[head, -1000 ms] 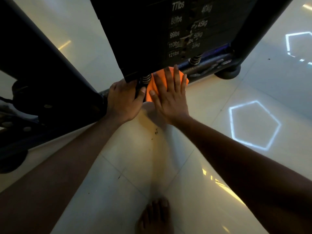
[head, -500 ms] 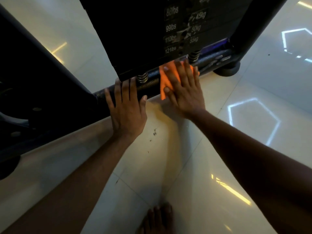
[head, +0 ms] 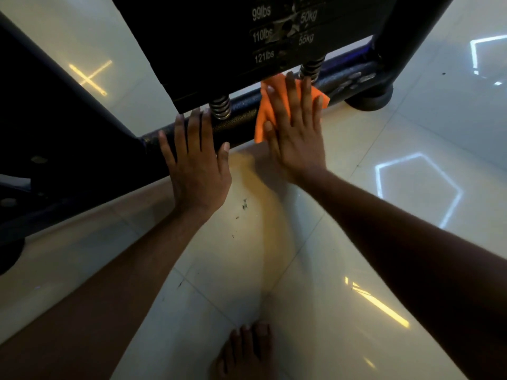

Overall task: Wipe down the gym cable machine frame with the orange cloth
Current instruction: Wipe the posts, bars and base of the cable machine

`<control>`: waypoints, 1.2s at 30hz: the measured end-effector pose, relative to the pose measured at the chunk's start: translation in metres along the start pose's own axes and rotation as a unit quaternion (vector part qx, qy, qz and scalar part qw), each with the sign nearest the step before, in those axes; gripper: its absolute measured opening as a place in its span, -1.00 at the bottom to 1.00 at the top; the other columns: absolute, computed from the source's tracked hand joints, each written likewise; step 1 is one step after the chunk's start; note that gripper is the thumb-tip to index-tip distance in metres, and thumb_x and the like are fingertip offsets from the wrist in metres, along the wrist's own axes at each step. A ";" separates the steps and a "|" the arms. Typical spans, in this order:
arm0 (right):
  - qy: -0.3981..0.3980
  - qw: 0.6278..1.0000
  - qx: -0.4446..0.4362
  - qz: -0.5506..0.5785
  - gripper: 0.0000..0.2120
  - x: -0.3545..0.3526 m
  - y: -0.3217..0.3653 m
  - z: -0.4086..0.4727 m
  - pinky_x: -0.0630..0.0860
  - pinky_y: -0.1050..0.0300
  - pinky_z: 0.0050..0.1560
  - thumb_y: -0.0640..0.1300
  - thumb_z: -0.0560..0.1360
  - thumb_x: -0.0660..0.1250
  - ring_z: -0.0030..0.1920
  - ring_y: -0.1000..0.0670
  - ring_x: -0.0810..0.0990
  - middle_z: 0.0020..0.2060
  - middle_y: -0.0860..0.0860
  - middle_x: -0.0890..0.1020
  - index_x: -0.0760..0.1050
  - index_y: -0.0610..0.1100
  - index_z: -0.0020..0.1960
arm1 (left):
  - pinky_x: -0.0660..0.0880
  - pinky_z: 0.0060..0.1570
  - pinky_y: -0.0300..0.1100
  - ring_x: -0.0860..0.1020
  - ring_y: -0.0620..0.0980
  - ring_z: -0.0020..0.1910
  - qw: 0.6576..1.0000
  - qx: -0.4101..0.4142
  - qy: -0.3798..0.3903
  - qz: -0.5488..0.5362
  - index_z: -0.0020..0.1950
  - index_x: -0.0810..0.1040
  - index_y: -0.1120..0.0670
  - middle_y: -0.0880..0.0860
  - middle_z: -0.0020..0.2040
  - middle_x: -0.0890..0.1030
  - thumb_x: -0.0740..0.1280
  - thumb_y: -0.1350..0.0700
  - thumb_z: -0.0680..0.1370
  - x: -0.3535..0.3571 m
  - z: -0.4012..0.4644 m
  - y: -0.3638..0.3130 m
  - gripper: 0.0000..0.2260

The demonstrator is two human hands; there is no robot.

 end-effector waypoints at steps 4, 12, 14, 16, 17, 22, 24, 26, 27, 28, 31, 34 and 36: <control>0.028 0.996 -0.083 0.022 -0.34 0.012 0.045 -0.005 -0.12 -0.44 0.68 0.23 0.79 0.02 0.73 -0.37 -0.05 0.74 -0.27 0.04 0.08 -0.12 0.76 | -0.06 0.67 0.29 0.07 0.17 0.74 1.000 -0.006 -0.005 0.004 0.75 0.14 0.09 0.12 0.73 0.20 0.09 -0.15 0.77 0.000 -0.002 -0.004 -0.41; -0.001 0.999 0.008 0.037 -0.35 0.001 0.002 0.002 -0.16 -0.44 0.67 0.19 0.80 0.00 0.74 -0.32 -0.14 0.75 -0.25 -0.06 0.01 -0.09 0.78 | -0.10 0.68 0.29 0.05 0.18 0.74 1.000 -0.008 0.005 -0.005 0.75 0.13 0.10 0.13 0.73 0.19 0.09 -0.15 0.77 0.001 0.001 -0.004 -0.40; 0.012 0.999 -0.011 0.050 -0.36 0.007 0.032 0.001 -0.19 -0.46 0.67 0.20 0.79 -0.02 0.73 -0.36 -0.14 0.74 -0.26 -0.04 0.05 -0.07 0.77 | -0.10 0.68 0.29 0.06 0.18 0.74 1.000 -0.013 0.002 -0.012 0.75 0.14 0.09 0.12 0.73 0.19 0.11 -0.14 0.76 0.000 0.001 -0.004 -0.40; 0.027 0.996 -0.080 0.028 -0.37 0.010 0.045 0.000 -0.14 -0.46 0.67 0.22 0.79 -0.02 0.73 -0.36 -0.08 0.75 -0.24 0.02 0.09 -0.05 0.77 | -0.10 0.68 0.30 0.06 0.18 0.74 1.000 -0.014 0.002 -0.014 0.75 0.15 0.08 0.12 0.73 0.20 0.13 -0.13 0.76 0.001 0.000 -0.004 -0.40; 0.028 0.993 -0.113 0.010 -0.38 0.008 0.041 0.001 -0.10 -0.45 0.67 0.22 0.80 -0.01 0.73 -0.34 -0.05 0.75 -0.22 0.03 0.09 -0.04 0.77 | -0.10 0.68 0.30 0.06 0.18 0.74 1.000 -0.014 0.002 -0.013 0.75 0.15 0.08 0.12 0.73 0.20 0.13 -0.13 0.76 0.001 0.000 -0.003 -0.40; 0.030 0.999 -0.044 0.004 -0.34 -0.004 -0.013 0.002 -0.15 -0.37 0.70 0.24 0.79 -0.02 0.76 -0.22 -0.13 0.76 -0.15 -0.05 -0.02 -0.03 0.78 | -0.06 0.66 0.35 0.06 0.21 0.74 1.000 -0.020 0.008 -0.018 0.75 0.15 0.11 0.14 0.73 0.21 0.15 -0.14 0.76 0.000 0.001 -0.005 -0.39; 0.026 0.999 -0.003 0.040 -0.35 -0.003 0.004 0.002 -0.21 -0.38 0.70 0.23 0.79 -0.03 0.75 -0.25 -0.16 0.76 -0.17 -0.07 0.00 -0.04 0.78 | -0.07 0.65 0.38 0.05 0.23 0.74 0.999 -0.025 0.010 -0.020 0.75 0.12 0.13 0.15 0.73 0.19 0.18 -0.14 0.74 0.000 -0.001 -0.011 -0.35; 0.036 0.997 -0.008 0.065 -0.36 0.000 0.026 0.002 -0.22 -0.41 0.69 0.23 0.79 -0.01 0.74 -0.28 -0.18 0.76 -0.17 -0.07 0.04 -0.02 0.78 | -0.08 0.64 0.40 0.02 0.24 0.74 0.999 -0.027 0.014 -0.021 0.76 0.08 0.14 0.15 0.75 0.15 0.18 -0.15 0.74 0.000 -0.002 -0.017 -0.32; 0.044 0.997 -0.024 0.060 -0.38 0.000 0.031 0.001 -0.19 -0.43 0.68 0.23 0.80 0.00 0.74 -0.28 -0.18 0.76 -0.16 -0.06 0.05 0.00 0.78 | -0.09 0.64 0.40 0.01 0.24 0.74 0.999 -0.027 0.016 -0.022 0.76 0.06 0.14 0.15 0.75 0.13 0.18 -0.16 0.74 0.000 -0.003 -0.019 -0.31; 0.050 0.996 -0.046 0.049 -0.39 -0.001 0.030 0.000 -0.14 -0.43 0.68 0.22 0.80 0.01 0.75 -0.27 -0.16 0.76 -0.15 -0.04 0.05 0.01 0.78 | -0.09 0.64 0.40 0.00 0.24 0.74 0.999 -0.026 0.019 -0.022 0.76 0.05 0.15 0.14 0.76 0.12 0.17 -0.16 0.74 0.000 -0.003 -0.019 -0.31; 0.050 0.994 -0.088 0.037 -0.43 -0.012 0.017 -0.002 0.04 -0.41 0.69 0.12 0.81 0.09 0.76 -0.19 -0.08 0.77 -0.08 0.03 0.08 0.03 0.77 | -0.09 0.65 0.39 -0.02 0.23 0.75 0.999 -0.014 0.030 -0.023 0.77 0.02 0.14 0.14 0.77 0.07 0.19 -0.15 0.74 0.000 -0.007 -0.017 -0.29; 0.047 0.995 -0.065 0.052 -0.41 -0.024 0.008 -0.005 0.32 -0.42 0.60 -0.07 0.77 0.26 0.75 -0.17 0.04 0.75 -0.07 0.13 0.16 0.02 0.75 | -0.07 0.67 0.34 -0.01 0.19 0.75 0.999 -0.015 0.028 -0.043 0.77 0.04 0.13 0.12 0.77 0.08 0.21 -0.12 0.73 -0.005 -0.018 -0.020 -0.30; 0.048 0.996 -0.058 0.053 -0.43 -0.033 0.003 -0.009 0.47 -0.34 0.51 -0.10 0.75 0.29 0.72 -0.19 0.14 0.73 -0.11 0.19 0.23 -0.02 0.72 | 0.03 0.67 0.30 0.07 0.16 0.74 0.998 -0.006 0.021 -0.064 0.75 0.15 0.11 0.11 0.75 0.16 0.24 -0.09 0.73 -0.011 -0.029 -0.030 -0.36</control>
Point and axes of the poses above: each hand's wrist, its own z-axis towards the middle knuckle, its own x-axis out of the palm, y = z × x, the point moved 10 cm from there along z, towards the middle knuckle
